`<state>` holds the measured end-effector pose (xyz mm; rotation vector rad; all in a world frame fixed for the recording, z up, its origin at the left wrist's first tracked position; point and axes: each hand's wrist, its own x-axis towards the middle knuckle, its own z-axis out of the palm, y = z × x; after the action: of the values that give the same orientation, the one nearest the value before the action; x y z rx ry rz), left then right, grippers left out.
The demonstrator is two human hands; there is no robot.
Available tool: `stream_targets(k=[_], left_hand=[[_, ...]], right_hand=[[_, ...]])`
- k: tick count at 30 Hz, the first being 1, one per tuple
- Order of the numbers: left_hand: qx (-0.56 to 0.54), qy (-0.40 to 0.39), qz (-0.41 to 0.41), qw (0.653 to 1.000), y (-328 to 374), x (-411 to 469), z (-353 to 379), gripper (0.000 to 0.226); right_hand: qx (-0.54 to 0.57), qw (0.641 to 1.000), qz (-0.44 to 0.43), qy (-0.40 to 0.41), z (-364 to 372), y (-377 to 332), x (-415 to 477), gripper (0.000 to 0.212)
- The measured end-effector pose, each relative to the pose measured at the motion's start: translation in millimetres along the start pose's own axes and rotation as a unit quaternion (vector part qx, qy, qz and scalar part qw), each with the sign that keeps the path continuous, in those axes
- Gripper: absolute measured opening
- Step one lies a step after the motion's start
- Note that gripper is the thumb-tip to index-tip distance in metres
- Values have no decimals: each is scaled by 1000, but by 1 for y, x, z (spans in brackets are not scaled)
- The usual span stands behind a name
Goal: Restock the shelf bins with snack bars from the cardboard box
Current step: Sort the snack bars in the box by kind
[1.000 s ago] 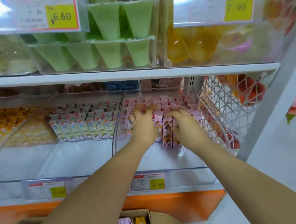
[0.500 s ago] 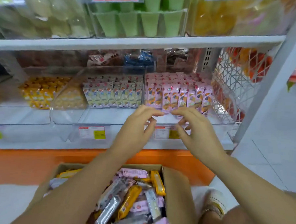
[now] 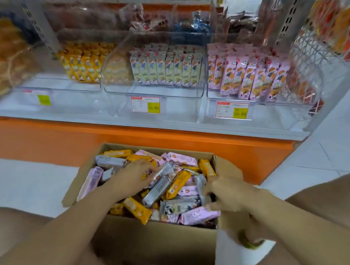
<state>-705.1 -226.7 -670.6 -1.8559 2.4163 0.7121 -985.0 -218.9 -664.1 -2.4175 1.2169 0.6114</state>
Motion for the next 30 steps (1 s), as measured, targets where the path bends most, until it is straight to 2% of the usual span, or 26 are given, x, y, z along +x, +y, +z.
stream_targets(k=[3,7,10,13,16,20,23,25,28,30], left_hand=[[-3,-35,-30,999,-9,0,9,31],[-74,-52,-47,995,-9,5,17,44],[-94,-41,-64,993,-8,9,25,45],[-87,-16,-66,994,-3,17,24,36],[-85,52,-41,994,5,36,14,28],[-64,111,-51,990,22,65,2,37],[24,58,-67,996,34,85,5,49],[58,13,-71,996,40,94,10,49],[62,5,-74,995,44,100,15,42],[40,9,-71,997,45,101,16,37]], right_hand=[[-38,999,0,-26,3,-4,1,44],[16,1000,-4,-13,4,-4,3,28],[124,992,-12,38,-7,6,2,22],[244,964,-8,107,-24,13,-4,22],[343,920,-10,188,-43,17,-11,26],[378,885,4,273,-55,25,-14,27],[372,882,25,289,-56,29,-12,14],[368,878,37,304,-56,29,-11,8],[380,872,54,305,-58,31,-9,4],[385,874,60,291,-58,31,-9,13]])
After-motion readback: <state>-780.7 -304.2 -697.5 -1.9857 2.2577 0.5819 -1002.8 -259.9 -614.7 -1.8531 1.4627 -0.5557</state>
